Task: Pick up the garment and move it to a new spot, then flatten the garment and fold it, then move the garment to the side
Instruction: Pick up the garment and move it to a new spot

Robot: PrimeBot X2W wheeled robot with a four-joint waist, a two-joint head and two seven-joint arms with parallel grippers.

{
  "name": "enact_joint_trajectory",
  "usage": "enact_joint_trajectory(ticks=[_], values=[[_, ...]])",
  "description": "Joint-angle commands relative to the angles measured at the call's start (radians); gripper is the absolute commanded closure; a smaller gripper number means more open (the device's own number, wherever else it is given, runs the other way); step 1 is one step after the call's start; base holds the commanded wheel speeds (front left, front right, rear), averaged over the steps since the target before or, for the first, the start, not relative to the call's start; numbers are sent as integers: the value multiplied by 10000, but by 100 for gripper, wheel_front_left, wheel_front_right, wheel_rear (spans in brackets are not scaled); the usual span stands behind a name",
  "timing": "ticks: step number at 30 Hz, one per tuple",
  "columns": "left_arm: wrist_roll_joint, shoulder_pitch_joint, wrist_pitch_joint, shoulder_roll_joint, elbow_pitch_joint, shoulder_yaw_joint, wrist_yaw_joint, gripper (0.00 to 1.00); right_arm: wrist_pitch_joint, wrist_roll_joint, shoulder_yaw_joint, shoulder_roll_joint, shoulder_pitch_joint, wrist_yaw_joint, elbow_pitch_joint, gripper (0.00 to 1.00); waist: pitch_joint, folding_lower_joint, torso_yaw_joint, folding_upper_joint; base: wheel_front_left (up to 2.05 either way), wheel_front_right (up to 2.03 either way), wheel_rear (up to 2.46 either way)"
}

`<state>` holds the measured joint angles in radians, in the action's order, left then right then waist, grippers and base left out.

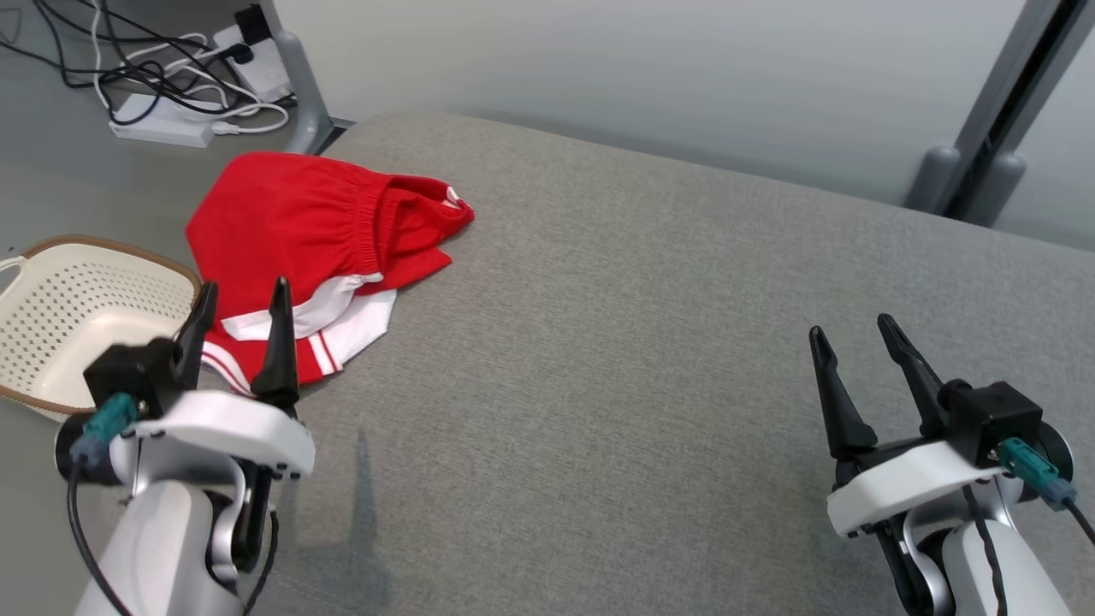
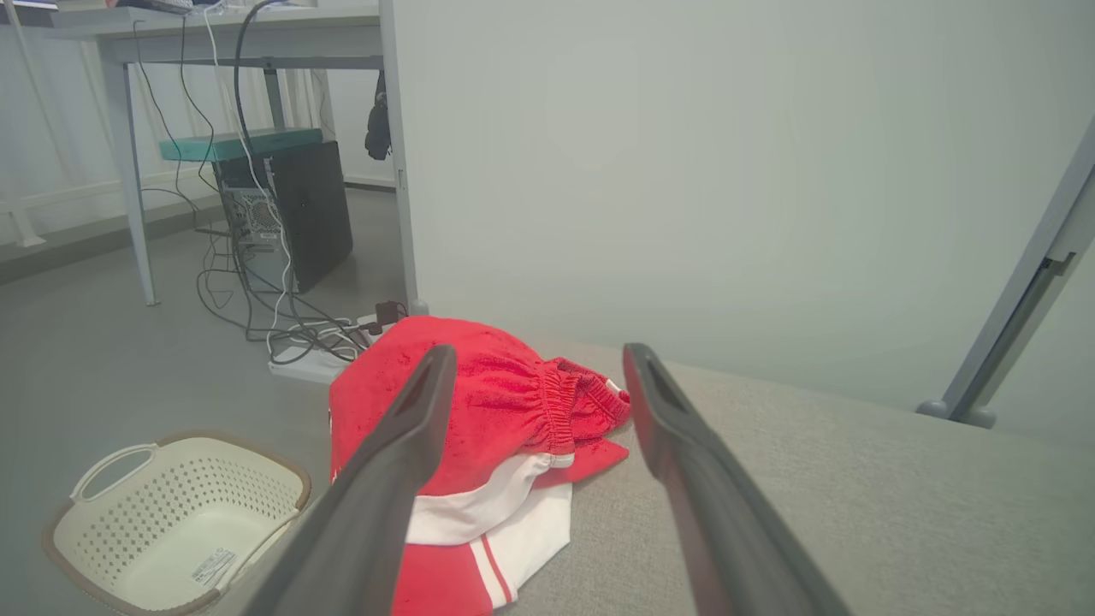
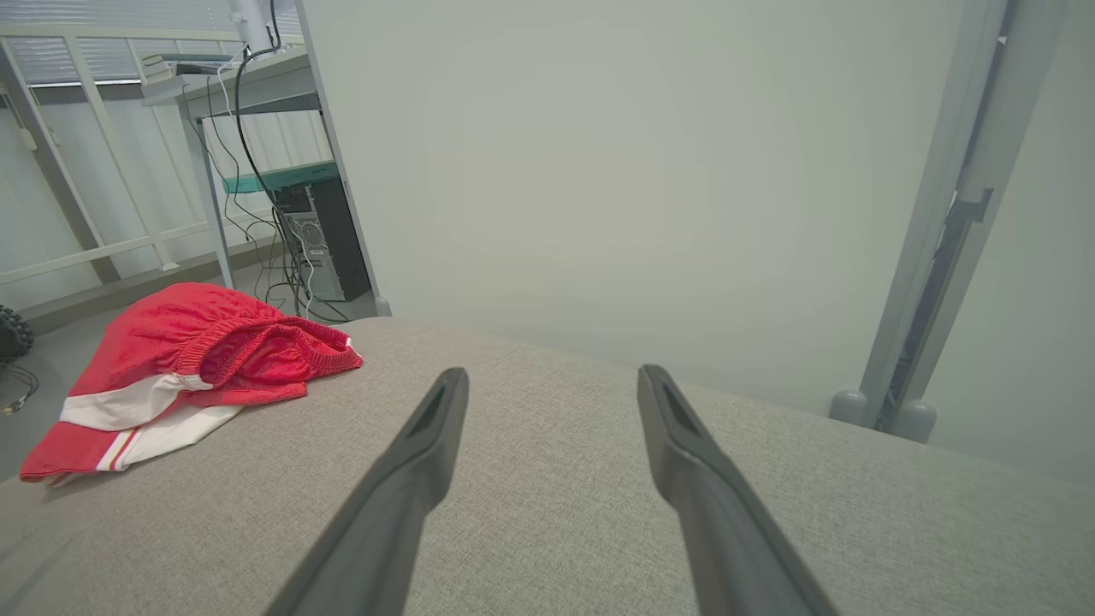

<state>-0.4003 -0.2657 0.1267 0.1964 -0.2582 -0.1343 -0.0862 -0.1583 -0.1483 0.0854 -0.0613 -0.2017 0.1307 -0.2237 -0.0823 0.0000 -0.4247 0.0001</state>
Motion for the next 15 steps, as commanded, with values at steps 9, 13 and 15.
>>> enact_joint_trajectory(ticks=[9,13,15], values=[[-620,-2398,-1122,105,-2126,-128,785,0,296,203,164,-287,-745,1,396,0,-1508,0,1244,-1,0,0,0],[-802,-3276,-1403,333,-3540,25,918,0,303,220,232,-319,-1073,1,448,0,-2185,0,1771,-1,0,0,0],[-783,-3670,-1458,514,-4221,89,908,0,277,232,225,-323,-1213,1,455,0,-2442,0,1970,-1,0,0,0]])
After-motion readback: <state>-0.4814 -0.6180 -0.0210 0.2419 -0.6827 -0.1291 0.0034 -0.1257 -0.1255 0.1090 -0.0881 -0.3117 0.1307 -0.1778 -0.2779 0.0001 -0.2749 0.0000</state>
